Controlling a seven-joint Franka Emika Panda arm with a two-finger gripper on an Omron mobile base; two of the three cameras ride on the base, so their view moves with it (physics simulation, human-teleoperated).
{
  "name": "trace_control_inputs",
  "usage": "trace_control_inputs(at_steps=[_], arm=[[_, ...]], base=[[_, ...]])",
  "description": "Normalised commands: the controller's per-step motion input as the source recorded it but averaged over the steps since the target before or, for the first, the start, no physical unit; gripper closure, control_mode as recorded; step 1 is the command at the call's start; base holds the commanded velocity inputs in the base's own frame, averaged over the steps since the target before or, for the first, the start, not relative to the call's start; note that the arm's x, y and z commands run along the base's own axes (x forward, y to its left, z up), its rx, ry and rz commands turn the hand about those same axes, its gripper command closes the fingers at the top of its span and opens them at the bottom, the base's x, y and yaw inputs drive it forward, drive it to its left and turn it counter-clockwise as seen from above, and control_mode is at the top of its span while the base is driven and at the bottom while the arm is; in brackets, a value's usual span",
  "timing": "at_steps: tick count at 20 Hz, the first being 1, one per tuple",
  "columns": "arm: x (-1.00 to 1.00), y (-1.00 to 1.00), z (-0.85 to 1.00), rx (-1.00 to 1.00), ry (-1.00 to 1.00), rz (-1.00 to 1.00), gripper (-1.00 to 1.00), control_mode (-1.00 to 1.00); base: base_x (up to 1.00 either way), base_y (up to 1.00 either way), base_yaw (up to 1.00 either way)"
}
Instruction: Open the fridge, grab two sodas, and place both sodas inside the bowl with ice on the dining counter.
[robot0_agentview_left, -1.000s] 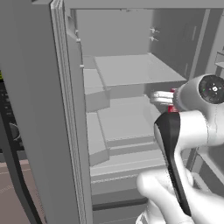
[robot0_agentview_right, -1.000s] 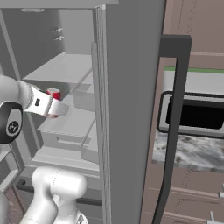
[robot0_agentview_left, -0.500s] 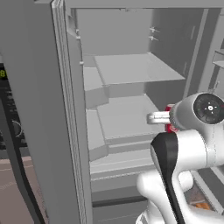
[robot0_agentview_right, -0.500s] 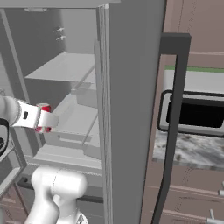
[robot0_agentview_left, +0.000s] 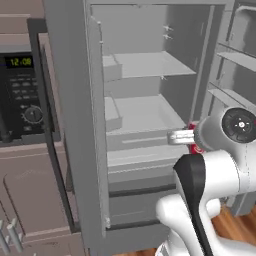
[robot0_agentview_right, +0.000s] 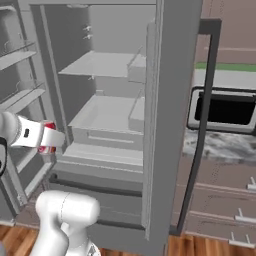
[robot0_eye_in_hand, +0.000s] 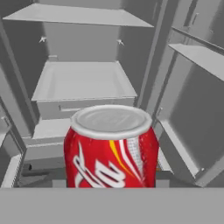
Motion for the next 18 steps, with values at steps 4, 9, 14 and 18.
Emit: trace_control_inputs(at_steps=[4, 9, 14, 18], arm=[[0.0, 0.0, 0.0, 0.0, 0.0, 0.0, 1.0, 1.0], [0.0, 0.0, 0.0, 0.0, 0.0, 0.0, 1.0, 1.0], [0.0, 0.0, 0.0, 0.0, 0.0, 0.0, 1.0, 1.0], [0.0, 0.0, 0.0, 0.0, 0.0, 0.0, 1.0, 1.0]], base=[[-0.76, 0.33, -0.09], [-0.74, 0.35, -0.22], [-0.79, 0.38, -0.32], [-0.81, 0.34, -0.34]])
